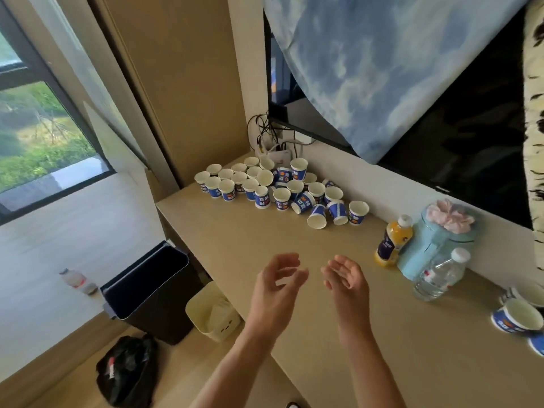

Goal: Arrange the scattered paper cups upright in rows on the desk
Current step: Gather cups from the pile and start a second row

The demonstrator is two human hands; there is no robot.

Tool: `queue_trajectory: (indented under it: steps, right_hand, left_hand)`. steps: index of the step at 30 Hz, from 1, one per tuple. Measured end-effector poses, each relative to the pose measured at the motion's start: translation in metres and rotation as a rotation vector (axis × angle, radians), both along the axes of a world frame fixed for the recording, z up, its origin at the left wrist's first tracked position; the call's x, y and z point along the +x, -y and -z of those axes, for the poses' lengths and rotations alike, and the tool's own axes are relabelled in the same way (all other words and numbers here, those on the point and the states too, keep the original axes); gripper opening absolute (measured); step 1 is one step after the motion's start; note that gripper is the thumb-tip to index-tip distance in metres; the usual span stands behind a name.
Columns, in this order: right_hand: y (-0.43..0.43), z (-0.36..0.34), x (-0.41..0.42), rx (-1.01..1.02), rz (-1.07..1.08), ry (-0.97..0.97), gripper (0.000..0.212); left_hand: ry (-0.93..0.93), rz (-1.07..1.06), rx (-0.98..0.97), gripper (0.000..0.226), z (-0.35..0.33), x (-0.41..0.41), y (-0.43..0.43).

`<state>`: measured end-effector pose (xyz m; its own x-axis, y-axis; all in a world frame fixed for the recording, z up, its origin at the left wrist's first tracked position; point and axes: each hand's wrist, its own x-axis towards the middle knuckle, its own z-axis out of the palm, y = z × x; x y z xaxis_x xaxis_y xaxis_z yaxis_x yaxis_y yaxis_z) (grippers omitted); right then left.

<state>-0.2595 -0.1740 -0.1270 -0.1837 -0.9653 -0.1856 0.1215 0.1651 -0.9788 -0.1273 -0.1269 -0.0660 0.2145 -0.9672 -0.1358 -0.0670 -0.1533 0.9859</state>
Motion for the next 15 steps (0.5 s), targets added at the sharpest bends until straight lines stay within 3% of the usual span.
queue_trajectory:
  steps: [7,12,15]
  right_hand:
    - [0.037,0.001,-0.001,0.031,0.102,-0.002,0.048]
    - [0.068,0.009,0.008,0.068,0.273,0.009,0.036]
    - [0.088,0.010,0.018,0.119,0.352,-0.004,0.032]
  left_hand:
    - [-0.001,0.158,0.078,0.032,0.018,0.001,0.083]
    - [0.032,0.298,0.151,0.020,0.047,0.009,0.153]
    - [0.064,0.360,0.172,0.024,0.065,0.021,0.198]
